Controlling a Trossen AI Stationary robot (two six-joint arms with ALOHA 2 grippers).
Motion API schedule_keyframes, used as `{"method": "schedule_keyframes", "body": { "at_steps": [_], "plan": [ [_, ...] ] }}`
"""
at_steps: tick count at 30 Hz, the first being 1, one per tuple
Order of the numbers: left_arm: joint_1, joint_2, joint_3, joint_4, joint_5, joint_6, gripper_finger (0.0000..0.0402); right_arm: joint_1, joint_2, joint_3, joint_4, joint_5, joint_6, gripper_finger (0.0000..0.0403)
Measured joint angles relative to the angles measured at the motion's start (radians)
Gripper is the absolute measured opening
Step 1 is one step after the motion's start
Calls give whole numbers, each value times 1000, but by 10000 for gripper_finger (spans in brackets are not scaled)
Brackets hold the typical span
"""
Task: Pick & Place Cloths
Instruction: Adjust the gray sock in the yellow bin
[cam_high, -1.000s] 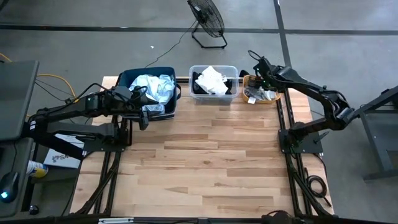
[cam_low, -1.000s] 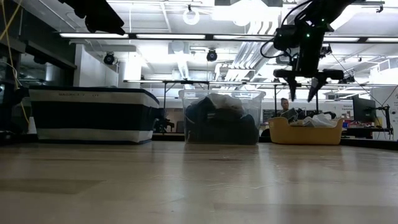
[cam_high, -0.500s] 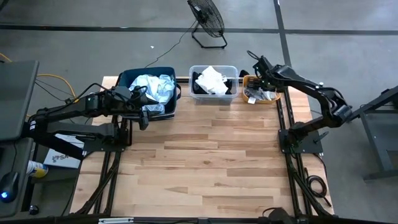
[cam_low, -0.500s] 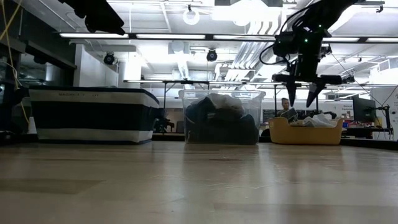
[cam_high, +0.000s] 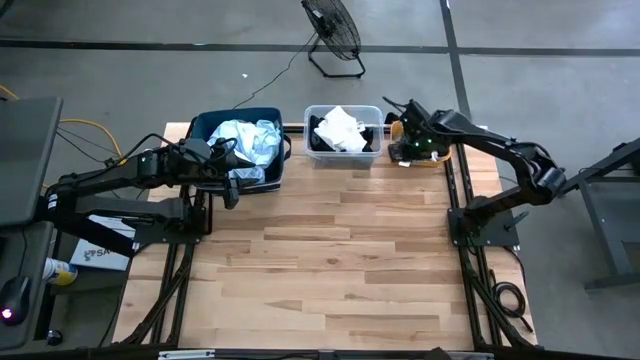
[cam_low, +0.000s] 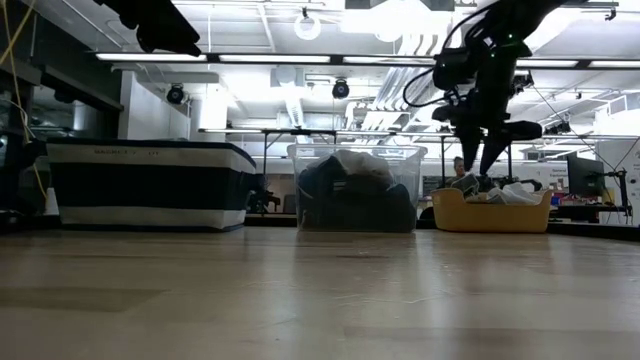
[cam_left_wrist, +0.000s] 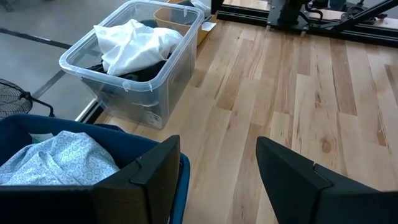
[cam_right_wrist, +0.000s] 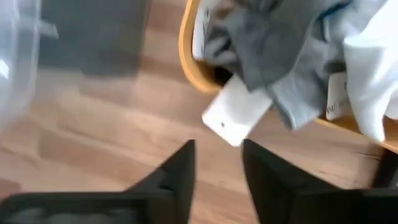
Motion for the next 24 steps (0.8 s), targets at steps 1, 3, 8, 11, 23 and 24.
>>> {"method": "schedule_keyframes", "body": {
  "at_steps": [1,3,8,11,23,24],
  "plan": [
    [0,0,0,0,0,-2,204,8,0,0,-13,3,-17,105],
    [0,0,0,0,0,-3,204,23,0,0,-24,-4,-49,53],
    [0,0,0,0,-1,-3,204,67,4,0,-27,-52,-116,6],
    [0,0,0,0,-3,-3,204,92,35,0,-47,-58,-191,3],
    [0,0,0,0,-8,0,204,149,180,0,-44,172,-462,4],
    [0,0,0,0,-8,0,204,147,183,0,-36,195,-462,4]
  ]
}}
